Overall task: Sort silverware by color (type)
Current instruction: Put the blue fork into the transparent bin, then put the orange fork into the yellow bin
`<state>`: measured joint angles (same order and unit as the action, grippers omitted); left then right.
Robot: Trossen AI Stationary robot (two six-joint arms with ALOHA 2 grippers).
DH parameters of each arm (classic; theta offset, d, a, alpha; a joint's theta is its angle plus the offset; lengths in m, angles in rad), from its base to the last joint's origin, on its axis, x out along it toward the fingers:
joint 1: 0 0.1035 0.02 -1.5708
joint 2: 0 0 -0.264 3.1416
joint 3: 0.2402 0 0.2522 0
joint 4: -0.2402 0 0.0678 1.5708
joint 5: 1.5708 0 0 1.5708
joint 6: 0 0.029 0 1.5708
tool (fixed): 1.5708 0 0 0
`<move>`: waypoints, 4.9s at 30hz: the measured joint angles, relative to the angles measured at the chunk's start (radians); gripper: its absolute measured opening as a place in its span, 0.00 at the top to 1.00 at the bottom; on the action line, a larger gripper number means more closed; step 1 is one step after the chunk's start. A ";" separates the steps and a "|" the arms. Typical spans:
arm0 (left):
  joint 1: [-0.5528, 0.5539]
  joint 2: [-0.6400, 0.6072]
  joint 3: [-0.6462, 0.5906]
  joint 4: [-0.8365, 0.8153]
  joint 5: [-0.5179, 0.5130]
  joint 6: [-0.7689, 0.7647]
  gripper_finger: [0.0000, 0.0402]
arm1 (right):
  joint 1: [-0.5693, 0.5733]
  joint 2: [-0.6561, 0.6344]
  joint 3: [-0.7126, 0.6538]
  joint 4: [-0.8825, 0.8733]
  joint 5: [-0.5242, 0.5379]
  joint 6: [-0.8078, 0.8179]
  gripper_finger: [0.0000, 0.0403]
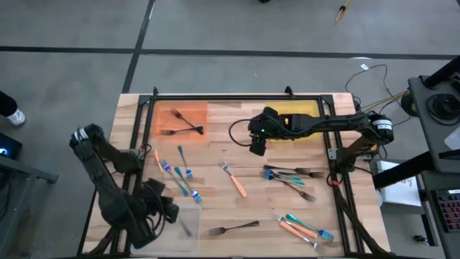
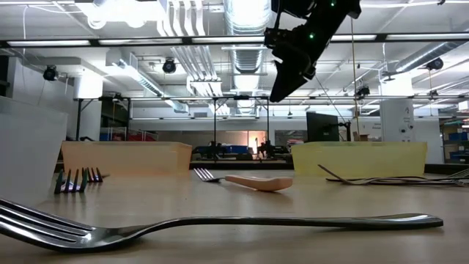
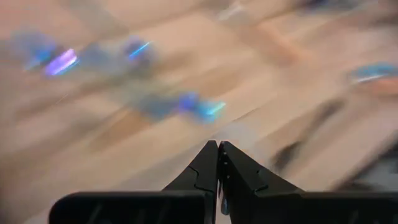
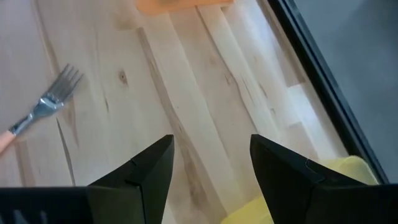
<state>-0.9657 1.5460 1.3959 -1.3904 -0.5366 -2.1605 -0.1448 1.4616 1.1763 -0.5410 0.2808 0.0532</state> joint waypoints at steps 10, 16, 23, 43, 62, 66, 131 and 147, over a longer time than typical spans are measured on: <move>-0.030 0.207 0.312 -0.181 0.137 -0.064 1.00 | 0.000 0.000 -0.078 -0.001 0.000 0.017 0.50; -0.021 0.287 0.314 -0.180 0.268 -0.084 1.00 | 0.000 0.000 -0.123 -0.001 0.000 0.027 0.50; -0.019 0.289 0.278 -0.181 0.289 -0.123 1.00 | 0.000 -0.001 -0.158 0.001 0.000 0.029 0.50; 0.264 0.272 0.278 -0.181 -0.104 0.628 0.77 | 0.000 -0.001 -0.065 -0.054 0.000 0.003 0.50; 0.512 -0.008 -0.137 0.018 0.015 1.096 0.69 | 0.003 -0.002 -0.035 -0.217 0.000 0.070 0.50; 0.512 -0.137 -0.283 0.162 -0.001 1.092 0.69 | 0.017 -0.002 -0.043 -0.216 -0.007 0.077 0.50; 0.527 -0.791 -0.463 0.131 -0.292 1.367 0.69 | 0.296 0.722 0.586 -0.293 -0.179 0.754 0.50; 0.527 -0.790 -0.464 0.132 -0.316 1.367 0.69 | 0.265 0.733 0.584 -0.323 -0.194 0.607 0.88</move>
<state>-0.4385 0.7564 0.9323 -1.2582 -0.8522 -0.7932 0.1198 2.1948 1.7607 -0.8636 0.0869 0.6605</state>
